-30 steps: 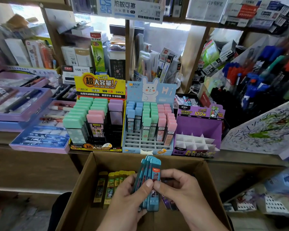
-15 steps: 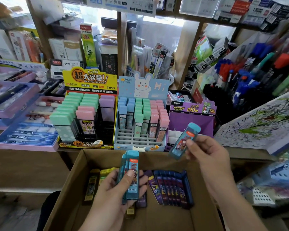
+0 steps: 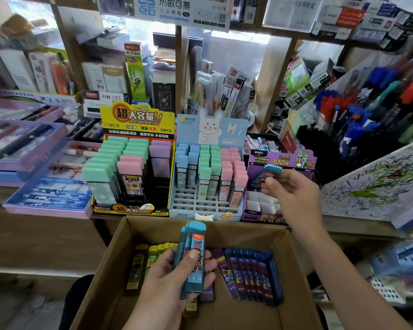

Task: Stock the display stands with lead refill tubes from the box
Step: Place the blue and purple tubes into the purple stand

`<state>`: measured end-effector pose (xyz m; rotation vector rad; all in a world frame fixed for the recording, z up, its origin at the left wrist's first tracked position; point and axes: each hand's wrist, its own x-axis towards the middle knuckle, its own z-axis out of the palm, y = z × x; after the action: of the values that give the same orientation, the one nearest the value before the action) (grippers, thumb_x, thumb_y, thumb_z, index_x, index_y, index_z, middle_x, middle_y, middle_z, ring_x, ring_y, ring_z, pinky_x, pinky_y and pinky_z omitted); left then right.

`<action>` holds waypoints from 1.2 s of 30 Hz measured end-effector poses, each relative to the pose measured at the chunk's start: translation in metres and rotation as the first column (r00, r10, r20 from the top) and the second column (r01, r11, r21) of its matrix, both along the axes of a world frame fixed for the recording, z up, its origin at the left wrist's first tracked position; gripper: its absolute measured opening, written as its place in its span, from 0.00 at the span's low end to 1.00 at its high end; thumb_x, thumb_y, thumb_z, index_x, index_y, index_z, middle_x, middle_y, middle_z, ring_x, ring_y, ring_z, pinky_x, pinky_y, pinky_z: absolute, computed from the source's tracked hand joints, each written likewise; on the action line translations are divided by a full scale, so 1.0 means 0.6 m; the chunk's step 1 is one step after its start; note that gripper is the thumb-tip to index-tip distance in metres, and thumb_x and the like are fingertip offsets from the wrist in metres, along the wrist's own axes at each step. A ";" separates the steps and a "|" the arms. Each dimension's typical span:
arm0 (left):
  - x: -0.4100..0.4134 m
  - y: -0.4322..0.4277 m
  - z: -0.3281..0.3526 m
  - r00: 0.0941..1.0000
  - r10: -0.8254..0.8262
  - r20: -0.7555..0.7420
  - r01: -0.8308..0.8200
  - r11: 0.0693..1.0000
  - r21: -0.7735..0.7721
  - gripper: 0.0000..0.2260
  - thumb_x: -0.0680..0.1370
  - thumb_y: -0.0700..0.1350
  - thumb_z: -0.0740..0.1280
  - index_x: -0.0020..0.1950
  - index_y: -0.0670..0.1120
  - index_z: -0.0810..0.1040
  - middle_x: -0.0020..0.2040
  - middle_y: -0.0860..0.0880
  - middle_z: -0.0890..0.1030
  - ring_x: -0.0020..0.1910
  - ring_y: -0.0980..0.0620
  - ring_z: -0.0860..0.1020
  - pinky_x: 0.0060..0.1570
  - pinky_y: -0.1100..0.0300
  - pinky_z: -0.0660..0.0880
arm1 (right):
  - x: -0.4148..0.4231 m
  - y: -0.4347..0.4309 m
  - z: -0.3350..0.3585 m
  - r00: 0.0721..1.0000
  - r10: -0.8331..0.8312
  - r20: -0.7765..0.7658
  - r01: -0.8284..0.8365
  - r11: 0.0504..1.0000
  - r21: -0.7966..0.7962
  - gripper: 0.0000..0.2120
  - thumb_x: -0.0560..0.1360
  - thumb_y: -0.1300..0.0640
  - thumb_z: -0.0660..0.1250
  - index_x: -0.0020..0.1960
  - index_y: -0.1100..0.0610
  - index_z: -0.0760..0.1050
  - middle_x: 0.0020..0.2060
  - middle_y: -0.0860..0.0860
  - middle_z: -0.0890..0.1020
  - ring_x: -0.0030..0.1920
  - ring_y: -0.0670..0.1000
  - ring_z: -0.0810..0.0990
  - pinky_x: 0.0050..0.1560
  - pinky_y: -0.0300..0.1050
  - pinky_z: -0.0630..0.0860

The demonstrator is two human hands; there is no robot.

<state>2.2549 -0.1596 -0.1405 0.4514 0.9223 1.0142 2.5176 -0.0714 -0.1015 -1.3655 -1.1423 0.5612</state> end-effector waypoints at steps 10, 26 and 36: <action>0.001 0.000 0.001 1.000 -0.007 -0.021 0.007 1.000 0.005 0.21 0.68 0.39 0.74 0.60 0.43 0.77 0.49 0.37 0.86 0.48 0.38 0.86 0.37 0.49 0.84 | -0.006 0.009 0.005 0.991 0.051 0.123 -0.053 0.999 0.012 0.14 0.78 0.66 0.72 0.45 0.47 0.82 0.39 0.44 0.88 0.39 0.46 0.87 0.42 0.35 0.82; -0.001 -0.002 0.009 1.000 -0.020 -0.016 0.019 0.999 -0.032 0.17 0.71 0.38 0.72 0.59 0.43 0.78 0.49 0.37 0.86 0.48 0.38 0.86 0.38 0.49 0.84 | -0.010 0.034 -0.021 0.816 -0.076 0.573 0.193 0.970 -0.146 0.15 0.80 0.51 0.71 0.34 0.51 0.78 0.29 0.46 0.82 0.33 0.50 0.82 0.32 0.42 0.72; 0.003 -0.002 0.019 0.999 -0.037 0.014 0.037 0.999 -0.036 0.15 0.73 0.37 0.71 0.60 0.41 0.77 0.49 0.36 0.86 0.47 0.38 0.86 0.36 0.50 0.84 | -0.007 0.026 -0.013 0.825 -0.041 0.564 0.165 0.971 -0.171 0.17 0.80 0.50 0.71 0.37 0.58 0.83 0.31 0.52 0.84 0.36 0.55 0.84 0.36 0.51 0.79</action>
<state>2.2567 -0.1610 -0.1293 0.4299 0.9161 0.9645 2.5134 -0.0556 -0.1093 -1.8418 -1.4926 0.2009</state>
